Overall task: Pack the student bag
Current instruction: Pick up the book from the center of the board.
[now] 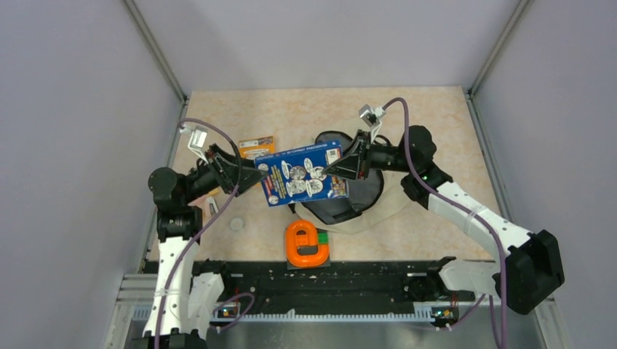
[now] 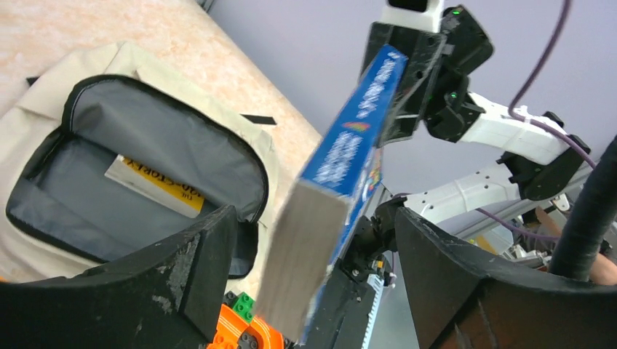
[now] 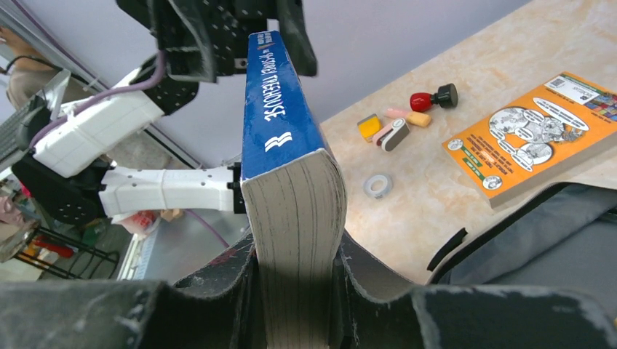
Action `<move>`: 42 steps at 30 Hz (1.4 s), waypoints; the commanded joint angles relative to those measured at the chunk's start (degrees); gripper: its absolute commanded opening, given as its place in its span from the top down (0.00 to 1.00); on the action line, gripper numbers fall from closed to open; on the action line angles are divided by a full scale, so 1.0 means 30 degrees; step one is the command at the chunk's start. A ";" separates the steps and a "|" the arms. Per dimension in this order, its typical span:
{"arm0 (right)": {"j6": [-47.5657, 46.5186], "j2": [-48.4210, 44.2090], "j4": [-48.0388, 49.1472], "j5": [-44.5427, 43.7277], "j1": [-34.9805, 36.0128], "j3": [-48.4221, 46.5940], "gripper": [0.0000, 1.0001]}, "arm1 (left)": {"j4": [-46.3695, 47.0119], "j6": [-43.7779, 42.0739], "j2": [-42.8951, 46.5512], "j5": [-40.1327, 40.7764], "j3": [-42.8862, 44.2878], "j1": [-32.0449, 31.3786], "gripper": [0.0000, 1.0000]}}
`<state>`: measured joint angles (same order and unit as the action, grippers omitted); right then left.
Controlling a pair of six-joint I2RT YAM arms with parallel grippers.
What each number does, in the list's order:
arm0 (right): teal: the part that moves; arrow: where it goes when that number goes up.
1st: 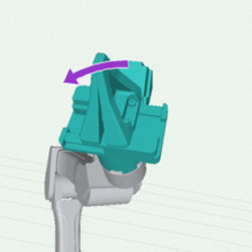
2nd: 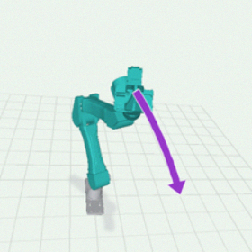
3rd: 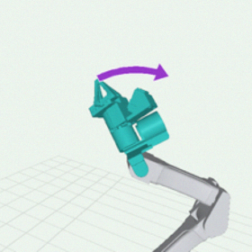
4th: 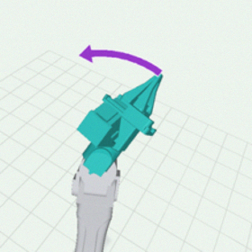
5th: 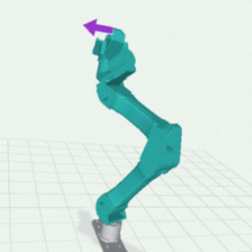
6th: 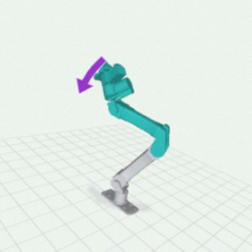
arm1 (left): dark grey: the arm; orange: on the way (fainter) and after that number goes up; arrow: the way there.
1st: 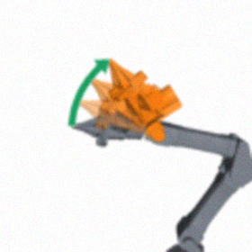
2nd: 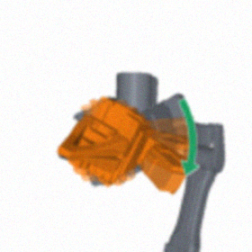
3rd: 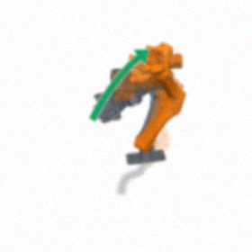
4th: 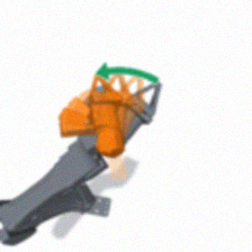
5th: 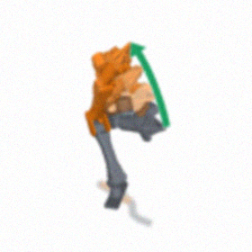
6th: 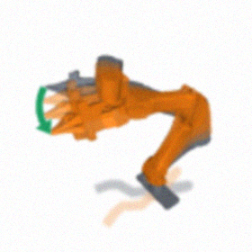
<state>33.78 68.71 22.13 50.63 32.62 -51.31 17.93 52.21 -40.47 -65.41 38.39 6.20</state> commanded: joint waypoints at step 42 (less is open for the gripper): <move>-0.5157 -0.0871 -0.8484 -1.4469 0.0261 -0.0271 0.20 | -0.5092 -0.2467 -0.0670 1.0943 -0.1348 -0.4117 1.00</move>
<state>24.82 67.11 5.10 27.53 32.86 -53.25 9.69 46.50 -41.87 -47.66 32.99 -7.09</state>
